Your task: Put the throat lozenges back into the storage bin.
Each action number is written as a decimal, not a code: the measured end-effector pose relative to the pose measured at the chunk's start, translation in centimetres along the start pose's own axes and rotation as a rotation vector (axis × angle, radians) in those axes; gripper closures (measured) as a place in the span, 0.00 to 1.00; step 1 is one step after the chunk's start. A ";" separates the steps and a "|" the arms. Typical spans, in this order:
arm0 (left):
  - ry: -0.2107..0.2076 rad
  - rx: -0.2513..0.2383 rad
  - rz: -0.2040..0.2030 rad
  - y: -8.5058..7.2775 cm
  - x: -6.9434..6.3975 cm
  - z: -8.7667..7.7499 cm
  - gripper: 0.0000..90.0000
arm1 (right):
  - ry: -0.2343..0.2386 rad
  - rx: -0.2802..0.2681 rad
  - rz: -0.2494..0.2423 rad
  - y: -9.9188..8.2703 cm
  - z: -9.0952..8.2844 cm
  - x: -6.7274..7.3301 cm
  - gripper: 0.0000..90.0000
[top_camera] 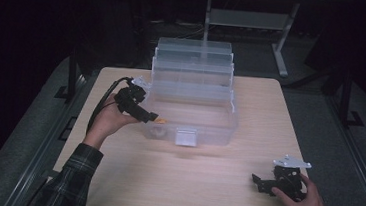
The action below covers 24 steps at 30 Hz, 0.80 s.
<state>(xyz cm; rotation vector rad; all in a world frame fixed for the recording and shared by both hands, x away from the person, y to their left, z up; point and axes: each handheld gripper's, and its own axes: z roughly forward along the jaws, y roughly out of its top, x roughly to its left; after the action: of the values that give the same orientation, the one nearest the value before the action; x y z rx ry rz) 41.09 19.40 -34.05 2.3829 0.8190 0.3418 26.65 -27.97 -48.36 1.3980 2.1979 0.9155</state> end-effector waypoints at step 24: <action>0.056 -0.035 -0.032 -4.3 -0.9 -1.8 0.12 | 0.000 0.000 0.001 0.0 0.0 0.0 0.00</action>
<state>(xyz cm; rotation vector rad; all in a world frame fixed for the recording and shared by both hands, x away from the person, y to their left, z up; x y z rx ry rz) 37.64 22.35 -35.29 2.3346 0.8690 0.4087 26.64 -27.96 -48.36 1.3991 2.1979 0.9156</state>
